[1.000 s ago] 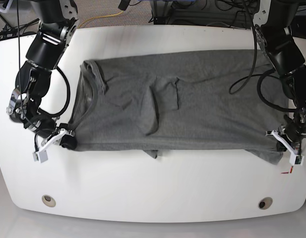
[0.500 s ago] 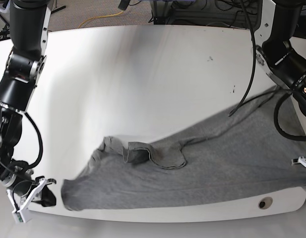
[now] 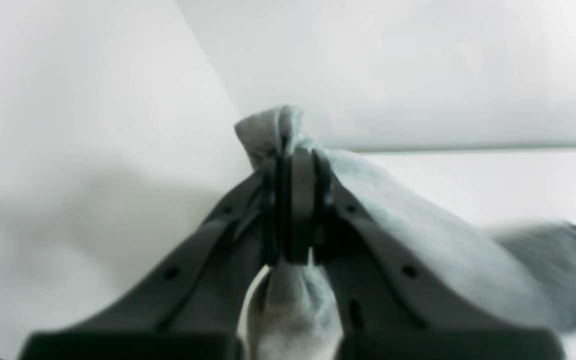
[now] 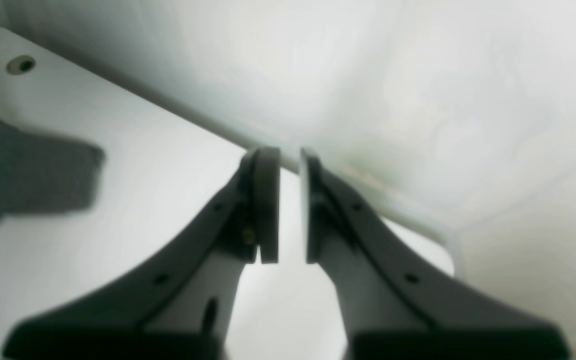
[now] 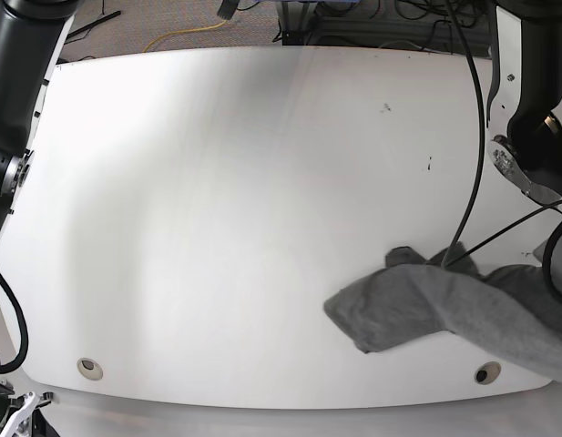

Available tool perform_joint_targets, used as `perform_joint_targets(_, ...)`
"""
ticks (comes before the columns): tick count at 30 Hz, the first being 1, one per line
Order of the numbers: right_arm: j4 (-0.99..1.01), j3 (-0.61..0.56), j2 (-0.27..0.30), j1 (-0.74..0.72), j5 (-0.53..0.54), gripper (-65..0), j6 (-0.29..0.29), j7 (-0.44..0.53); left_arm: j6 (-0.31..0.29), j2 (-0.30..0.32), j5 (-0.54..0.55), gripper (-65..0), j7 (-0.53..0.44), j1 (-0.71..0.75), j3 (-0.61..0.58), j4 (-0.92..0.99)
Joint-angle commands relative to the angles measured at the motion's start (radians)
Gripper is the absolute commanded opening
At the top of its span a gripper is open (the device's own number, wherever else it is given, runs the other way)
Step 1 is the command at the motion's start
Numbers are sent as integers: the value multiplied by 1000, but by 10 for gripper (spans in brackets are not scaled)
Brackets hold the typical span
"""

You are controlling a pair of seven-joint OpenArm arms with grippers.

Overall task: Fold the T-shirt properly
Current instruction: 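Lift the shirt with both grippers and swing it toward the left gripper, then release the shirt and move the right gripper back over the table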

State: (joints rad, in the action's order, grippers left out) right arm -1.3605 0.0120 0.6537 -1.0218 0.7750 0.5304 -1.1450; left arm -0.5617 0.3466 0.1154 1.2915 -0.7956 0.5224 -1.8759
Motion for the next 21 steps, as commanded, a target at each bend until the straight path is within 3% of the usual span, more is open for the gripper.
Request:
perform_joint_targets(1,-7,33,8,27,16,-591,-2,18,-1,26,8,-650,-19,5,-2,-12)
perform_joint_targets(7,-7,177,-64,217,5,-591,1,24,-62,59,7,-650,-14,84,68,-31)
perform_joint_targets(13,-7,187,-143,347,-2,-588,-5,90,-91,131,5,-650,26,175,100,-60)
perform_joint_targets(16,10,185,-190,392,-16,-587,-6,105,-94,138,7,-650,35,238,166,-69)
perform_joint_targets(19,37,187,-249,409,-52,-585,-6,112,-136,145,4,-650,35,305,229,-70)
perform_joint_targets(21,66,182,-294,410,-91,-547,-6,112,-136,167,2,-650,35,368,272,-70)
